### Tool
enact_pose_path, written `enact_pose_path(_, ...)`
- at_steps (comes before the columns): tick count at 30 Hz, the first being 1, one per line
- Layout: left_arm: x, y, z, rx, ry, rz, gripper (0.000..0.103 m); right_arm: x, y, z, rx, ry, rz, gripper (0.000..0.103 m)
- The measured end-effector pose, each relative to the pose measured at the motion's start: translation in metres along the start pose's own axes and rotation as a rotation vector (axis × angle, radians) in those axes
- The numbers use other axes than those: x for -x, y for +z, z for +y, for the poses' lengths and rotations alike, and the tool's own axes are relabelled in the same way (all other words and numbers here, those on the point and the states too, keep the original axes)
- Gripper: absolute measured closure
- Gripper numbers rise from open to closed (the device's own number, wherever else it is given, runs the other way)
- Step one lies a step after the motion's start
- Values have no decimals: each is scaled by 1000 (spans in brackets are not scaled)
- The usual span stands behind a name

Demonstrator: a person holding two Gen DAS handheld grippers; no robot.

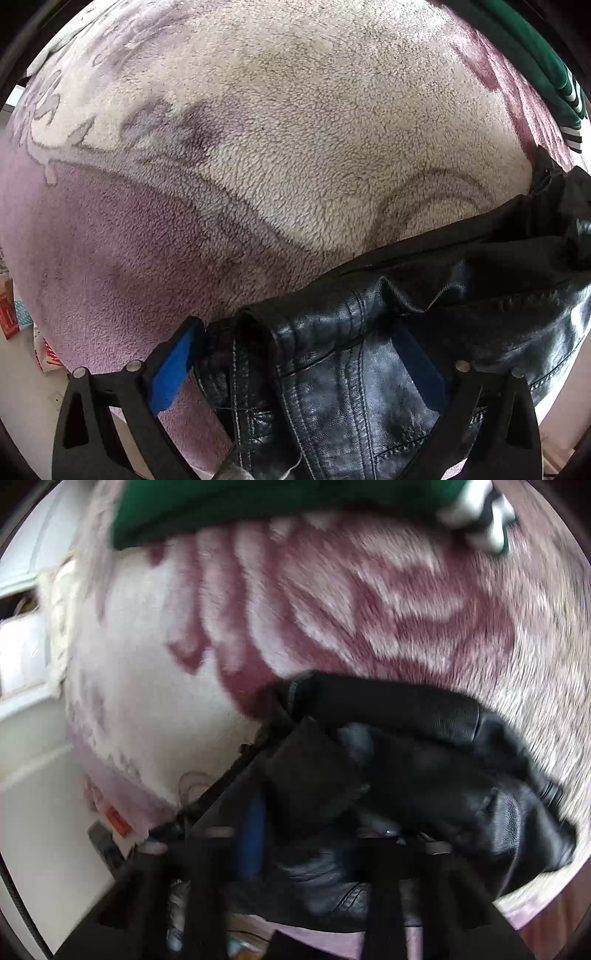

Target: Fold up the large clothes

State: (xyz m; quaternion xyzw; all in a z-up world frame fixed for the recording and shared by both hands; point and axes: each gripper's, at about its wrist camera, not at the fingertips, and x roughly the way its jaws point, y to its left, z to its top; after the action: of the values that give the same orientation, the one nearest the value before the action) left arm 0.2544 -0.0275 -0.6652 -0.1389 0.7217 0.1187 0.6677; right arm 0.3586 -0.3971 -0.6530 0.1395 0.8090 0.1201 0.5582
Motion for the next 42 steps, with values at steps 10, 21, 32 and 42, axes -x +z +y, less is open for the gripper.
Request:
enact_pose_path(10,1,-27,42,95,-50,-9,0,-1,22,-21,-75,37,-73,87)
enact_pose_path(21,35,-58,55,35,42,-90,0,-3,-94,4,117,-33,69,68)
enact_pose_path(32,-19,-56,71,-48,-72,-78,0,-81,-80,-5,18,-224,46,67)
enact_pose_path(42,41,-34,80,-40,-71,-131,0,17,-141,-45,-12,-36,-102,67)
